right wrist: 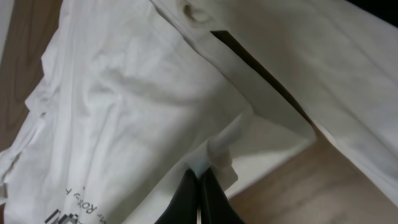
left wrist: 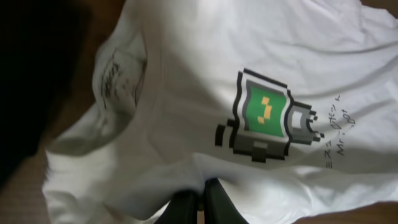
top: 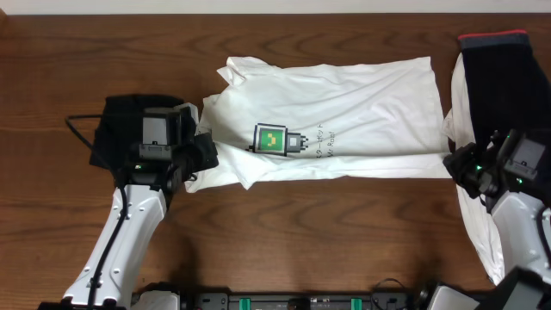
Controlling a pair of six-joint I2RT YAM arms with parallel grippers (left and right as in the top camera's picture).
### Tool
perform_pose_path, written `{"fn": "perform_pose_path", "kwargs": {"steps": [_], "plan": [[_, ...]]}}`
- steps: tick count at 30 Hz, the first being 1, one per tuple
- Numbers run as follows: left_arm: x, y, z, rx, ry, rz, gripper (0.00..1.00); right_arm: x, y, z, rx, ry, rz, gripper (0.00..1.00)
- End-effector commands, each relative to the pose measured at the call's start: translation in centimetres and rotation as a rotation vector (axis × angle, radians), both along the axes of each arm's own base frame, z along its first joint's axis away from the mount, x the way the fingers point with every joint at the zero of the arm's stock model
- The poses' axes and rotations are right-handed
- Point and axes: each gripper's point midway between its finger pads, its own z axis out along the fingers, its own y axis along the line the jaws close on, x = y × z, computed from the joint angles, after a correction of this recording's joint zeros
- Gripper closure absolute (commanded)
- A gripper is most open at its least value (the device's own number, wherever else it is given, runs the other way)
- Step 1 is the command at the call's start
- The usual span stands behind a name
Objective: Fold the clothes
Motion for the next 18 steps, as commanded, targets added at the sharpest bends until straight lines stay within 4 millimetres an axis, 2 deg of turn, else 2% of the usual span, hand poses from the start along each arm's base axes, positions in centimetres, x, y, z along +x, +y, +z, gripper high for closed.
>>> {"fn": "perform_pose_path", "kwargs": {"steps": [1,5,16,18], "plan": [[1.3,0.6,0.7,0.048,-0.051,-0.009,0.94,0.8,0.2,-0.4,0.043,-0.012,0.005,0.99],[2.3,0.5,0.6,0.052,-0.079,-0.017,0.94,1.6,-0.1,-0.7,0.036,-0.029,0.006,0.99],[3.8,0.4,-1.3,0.065,-0.077,-0.034,0.94,3.6,-0.6,0.8,0.006,-0.135,0.024,0.99],[4.0,0.4,-1.3,0.064,-0.083,-0.033,0.9,3.6,-0.6,0.9,0.003,-0.138,0.024,0.99]]}}
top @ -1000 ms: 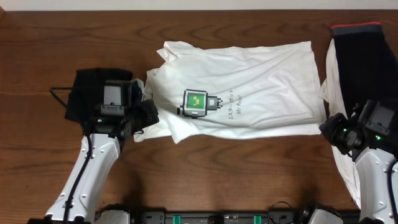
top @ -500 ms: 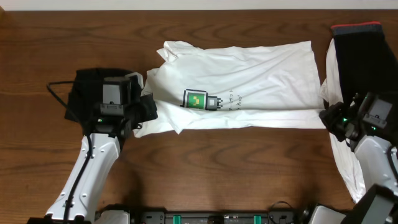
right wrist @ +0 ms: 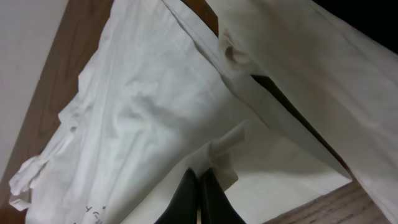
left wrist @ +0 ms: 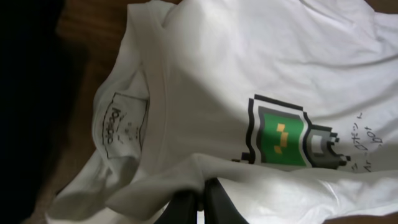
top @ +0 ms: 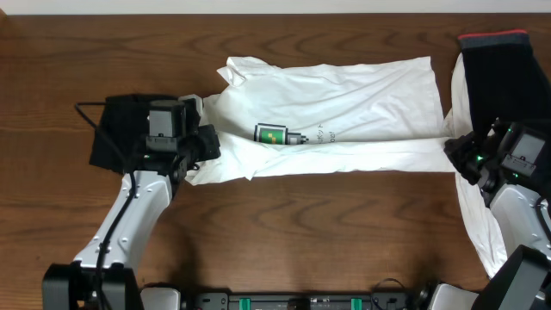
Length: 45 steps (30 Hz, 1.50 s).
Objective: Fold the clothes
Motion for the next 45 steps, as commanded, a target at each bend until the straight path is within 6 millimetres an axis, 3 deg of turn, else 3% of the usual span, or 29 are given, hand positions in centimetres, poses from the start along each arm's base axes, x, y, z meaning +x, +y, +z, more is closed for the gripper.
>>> {"fn": "perform_pose_path", "kwargs": {"steps": [1,2,3,4,5,8,12,17,22,27,33,37,41,45], "plan": [[1.1,0.3,0.7,0.017,-0.035,0.0,0.7,0.4,-0.2,0.3,0.004,-0.013,-0.003,0.93],[1.2,0.3,0.9,0.016,-0.044,0.0,0.38,0.4,-0.2,0.3,0.001,-0.013,0.0,0.75],[1.3,0.3,1.2,0.016,-0.049,0.001,0.24,0.4,-0.2,0.3,-0.004,-0.014,0.005,0.57],[1.3,0.5,1.5,0.016,-0.051,0.005,0.18,0.4,-0.1,0.3,-0.009,-0.014,0.012,0.48],[1.3,0.7,1.9,0.016,-0.052,0.011,0.16,0.3,-0.1,0.2,-0.008,-0.008,0.013,0.48],[0.8,1.6,3.4,0.017,-0.04,0.036,0.16,-0.1,0.2,-0.1,0.0,0.009,0.028,0.44],[-1.5,2.4,4.5,0.016,0.031,0.053,0.15,-0.5,1.4,-0.2,0.012,0.005,0.11,0.42],[-5.3,0.5,3.7,-0.072,0.172,-0.011,0.16,-1.2,3.4,0.0,0.069,-0.003,0.211,0.42],[-7.2,0.1,3.0,-0.097,0.26,-0.024,0.21,-2.3,5.0,-0.2,0.113,0.009,0.297,0.43],[-7.0,-1.1,4.3,-0.158,0.235,-0.068,0.26,-3.3,6.9,1.1,0.151,-0.016,0.405,0.44],[-4.8,-2.3,10.4,-0.207,0.093,-0.144,0.3,-3.9,9.2,4.0,0.096,0.047,0.544,0.41],[-4.0,-2.4,13.4,-0.192,0.024,-0.165,0.3,-3.6,9.0,4.9,-0.08,0.16,0.556,0.37],[-4.2,-2.2,13.2,-0.175,0.033,-0.174,0.3,-2.5,9.9,5.1,-0.118,0.166,0.565,0.43],[-5.0,-1.9,11.1,-0.14,0.117,-0.196,0.3,-2.5,11.8,3.2,-0.087,0.226,0.616,0.47]]}}
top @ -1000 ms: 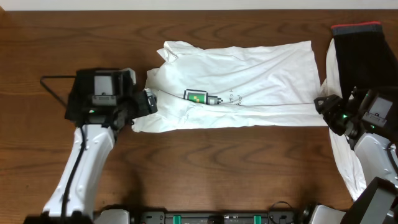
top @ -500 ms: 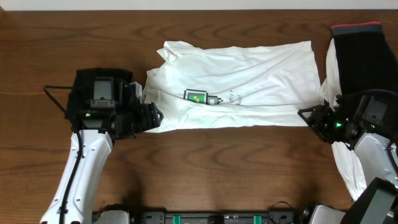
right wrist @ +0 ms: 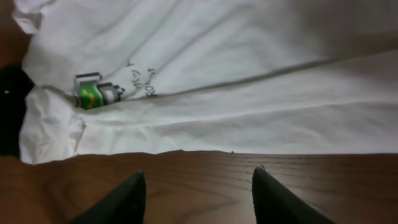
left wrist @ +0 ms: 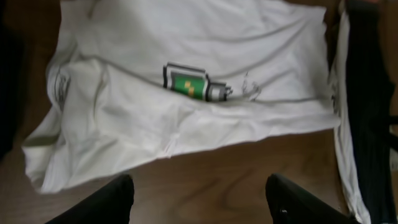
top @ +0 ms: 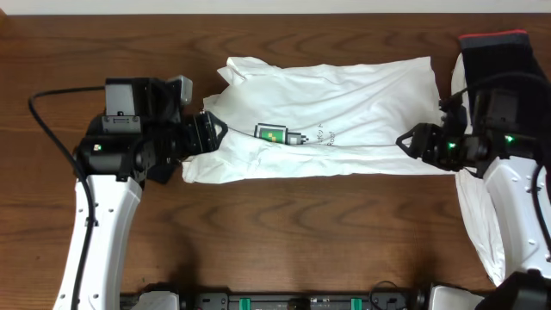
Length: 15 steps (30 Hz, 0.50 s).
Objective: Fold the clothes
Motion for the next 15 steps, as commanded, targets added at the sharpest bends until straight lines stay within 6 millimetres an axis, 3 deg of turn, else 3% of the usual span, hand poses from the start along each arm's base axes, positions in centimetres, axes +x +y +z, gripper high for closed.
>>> {"fn": "perform_pose_path", "kwargs": {"steps": [1,3,7,9,15], "plan": [[-0.3,0.5,-1.7,0.051,0.052,-0.034,0.3,0.1,1.3,-2.4,-0.03,0.073,0.043,0.47],[-0.6,0.8,-2.9,0.074,0.101,-0.031,0.3,0.4,2.4,-3.5,-0.036,0.085,0.094,0.5],[-0.7,0.8,-4.6,0.077,0.172,-0.037,0.29,1.5,4.1,-6.2,-0.041,0.106,0.146,0.85],[-0.6,0.8,-5.1,0.077,0.189,-0.037,0.29,1.7,4.3,-7.5,-0.047,0.138,0.126,0.96],[-0.4,0.8,-6.1,0.079,0.219,-0.042,0.29,1.0,4.4,-11.2,-0.1,0.241,0.125,0.99]]}}
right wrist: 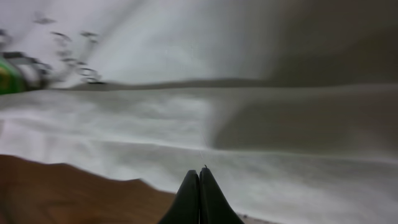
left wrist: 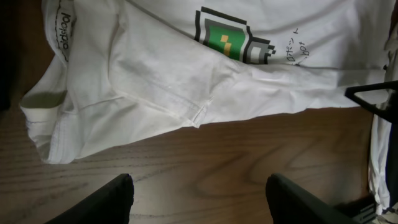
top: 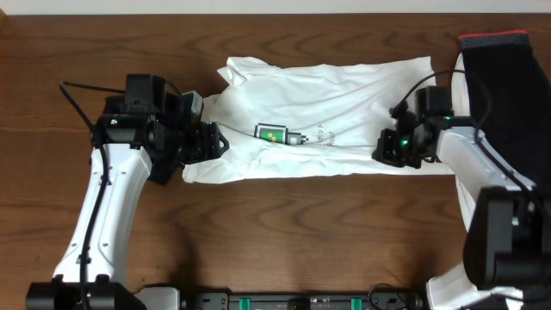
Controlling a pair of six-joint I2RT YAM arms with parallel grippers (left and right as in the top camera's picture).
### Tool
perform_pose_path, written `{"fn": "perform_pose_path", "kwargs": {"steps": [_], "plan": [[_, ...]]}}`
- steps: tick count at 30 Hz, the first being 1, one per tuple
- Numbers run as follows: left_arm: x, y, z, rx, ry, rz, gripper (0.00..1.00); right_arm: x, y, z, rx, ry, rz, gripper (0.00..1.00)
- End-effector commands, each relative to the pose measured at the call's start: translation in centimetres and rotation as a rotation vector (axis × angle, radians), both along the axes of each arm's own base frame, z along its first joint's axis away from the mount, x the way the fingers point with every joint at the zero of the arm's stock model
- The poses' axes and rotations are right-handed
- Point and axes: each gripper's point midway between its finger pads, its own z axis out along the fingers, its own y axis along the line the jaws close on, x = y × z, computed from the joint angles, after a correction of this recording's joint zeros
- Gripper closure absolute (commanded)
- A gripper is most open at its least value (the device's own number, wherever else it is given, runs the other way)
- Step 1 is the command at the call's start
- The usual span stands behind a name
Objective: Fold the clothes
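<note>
A white T-shirt (top: 336,95) lies spread across the table, collar to the left. Its near long edge is folded up over the lower half of the green pixel print (top: 274,133). My left gripper (top: 213,143) stands open at the collar end; in its wrist view the left gripper (left wrist: 198,198) hangs over bare wood just in front of the folded sleeve (left wrist: 155,93). My right gripper (top: 385,153) is shut, and in its blurred wrist view the right gripper (right wrist: 199,173) points its tips at the shirt's folded near edge (right wrist: 280,130). No cloth shows between the fingers.
A black garment with a red band (top: 508,77) lies at the right edge of the table (top: 301,232), and white cloth (top: 479,226) runs out from under it towards the front. Dark cloth (left wrist: 7,56) shows left of the collar.
My right gripper was open above the shirt's right end; it is now shut, further left and low at the folded edge. The left gripper is still open, closer to the shirt.
Both grippers were shut on the shirt's near edge, one at the collar end, one at the hem end, with the print fully showing. Then the edge lay further back, half covering the print. Later both were open and raised, the fold lying flat. Now the right one is shut.
</note>
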Motion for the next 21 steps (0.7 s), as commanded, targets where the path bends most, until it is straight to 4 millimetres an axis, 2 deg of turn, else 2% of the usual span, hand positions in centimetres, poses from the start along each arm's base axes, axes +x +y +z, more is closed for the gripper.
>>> {"fn": "perform_pose_path", "kwargs": {"steps": [1,5,9,16,21], "plan": [[0.1,0.2,-0.4,0.021,-0.002,-0.024,0.29,-0.2,-0.1,-1.6,-0.059,0.04,-0.002,0.99],[0.2,0.2,-0.8,0.026,0.002,-0.041,0.3,0.2,-0.1,-2.6,-0.065,0.041,0.002,0.99],[0.2,0.2,-1.2,0.026,0.017,-0.041,0.3,1.4,-0.3,-2.6,-0.079,0.0,-0.027,0.99],[0.2,0.2,-1.5,0.026,0.025,-0.041,0.3,5.6,-0.3,-1.5,-0.075,-0.18,-0.045,0.99],[0.2,0.2,-1.5,0.026,0.025,-0.041,0.3,7.8,-0.6,-0.7,-0.082,-0.274,-0.064,0.96]]}}
